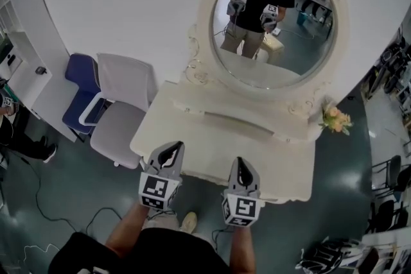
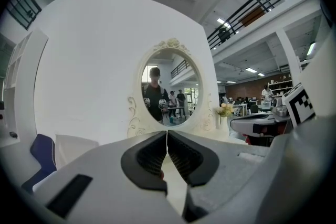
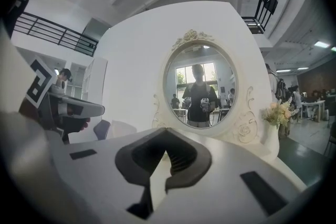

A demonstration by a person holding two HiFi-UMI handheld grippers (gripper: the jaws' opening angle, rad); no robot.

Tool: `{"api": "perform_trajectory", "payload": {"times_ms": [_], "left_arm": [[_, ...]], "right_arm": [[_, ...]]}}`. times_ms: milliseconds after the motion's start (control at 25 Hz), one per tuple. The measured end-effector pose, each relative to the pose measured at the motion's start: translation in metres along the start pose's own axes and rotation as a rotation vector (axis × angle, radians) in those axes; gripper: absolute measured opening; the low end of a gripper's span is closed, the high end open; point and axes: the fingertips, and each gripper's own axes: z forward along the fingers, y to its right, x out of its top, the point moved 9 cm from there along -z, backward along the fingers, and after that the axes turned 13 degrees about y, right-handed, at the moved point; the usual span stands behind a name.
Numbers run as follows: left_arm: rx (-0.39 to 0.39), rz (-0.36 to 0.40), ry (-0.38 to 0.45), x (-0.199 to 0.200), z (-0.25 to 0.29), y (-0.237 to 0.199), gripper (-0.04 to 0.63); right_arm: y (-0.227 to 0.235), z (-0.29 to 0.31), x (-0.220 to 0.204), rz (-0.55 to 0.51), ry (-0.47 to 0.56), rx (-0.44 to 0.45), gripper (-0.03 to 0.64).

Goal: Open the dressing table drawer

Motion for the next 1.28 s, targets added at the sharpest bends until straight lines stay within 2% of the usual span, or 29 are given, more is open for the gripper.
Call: {"api": "perform_trajectory", "payload": {"times_ms": [320, 680, 1280], "left_arm": [[0.028, -0.009, -0.013, -0.011, 0.032, -0.016, 0.009], [0.021, -0.037, -0.039, -0.035, 0.080, -0.047, 0.009], [-0.002, -0.089, -0.167, -0.108, 0.158, -0.100, 0.009]], "right_arm": [[0.010, 0.039, -0.009, 0.004, -0.020, 0.023, -0.002], [0.017, 0.091, -0.036, -0.001, -0.050, 0.025, -0.002], [0.019, 0.172, -0.107, 0.048, -0.181, 0.020, -0.002]]}}
